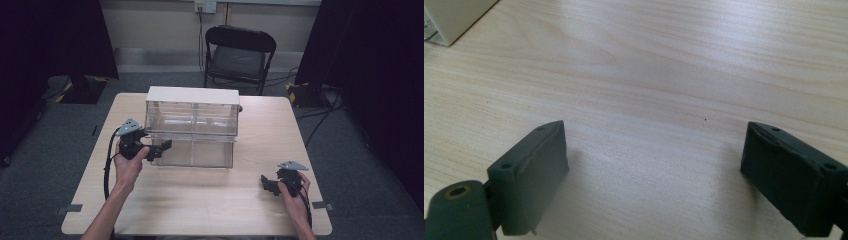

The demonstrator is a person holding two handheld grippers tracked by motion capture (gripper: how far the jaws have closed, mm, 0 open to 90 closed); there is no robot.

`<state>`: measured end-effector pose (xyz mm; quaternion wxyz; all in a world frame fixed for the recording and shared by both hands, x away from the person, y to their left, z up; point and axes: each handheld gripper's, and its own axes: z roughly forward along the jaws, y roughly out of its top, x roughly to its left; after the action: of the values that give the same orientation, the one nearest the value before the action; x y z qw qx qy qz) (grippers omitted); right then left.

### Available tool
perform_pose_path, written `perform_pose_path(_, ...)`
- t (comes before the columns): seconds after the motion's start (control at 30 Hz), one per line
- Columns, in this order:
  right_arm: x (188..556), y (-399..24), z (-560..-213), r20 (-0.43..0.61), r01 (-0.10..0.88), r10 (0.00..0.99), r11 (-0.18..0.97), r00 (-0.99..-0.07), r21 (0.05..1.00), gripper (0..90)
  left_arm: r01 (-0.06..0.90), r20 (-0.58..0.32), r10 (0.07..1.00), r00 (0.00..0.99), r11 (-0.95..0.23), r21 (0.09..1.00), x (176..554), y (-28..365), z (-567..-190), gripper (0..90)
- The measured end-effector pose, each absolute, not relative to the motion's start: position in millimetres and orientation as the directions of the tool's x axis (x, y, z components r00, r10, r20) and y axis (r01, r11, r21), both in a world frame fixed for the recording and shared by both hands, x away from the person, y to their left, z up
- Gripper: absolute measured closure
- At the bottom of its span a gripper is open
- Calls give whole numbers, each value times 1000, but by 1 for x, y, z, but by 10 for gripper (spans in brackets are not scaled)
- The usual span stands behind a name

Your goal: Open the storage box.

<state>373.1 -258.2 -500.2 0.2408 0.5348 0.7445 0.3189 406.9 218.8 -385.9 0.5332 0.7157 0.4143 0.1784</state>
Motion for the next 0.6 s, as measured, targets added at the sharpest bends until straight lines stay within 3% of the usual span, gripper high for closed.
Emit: perform_pose_path(0.6,373,-258,-500,-18,642,950,224,-311,733,107,401,-181,784,593,-92,911,407,219,-386,5)
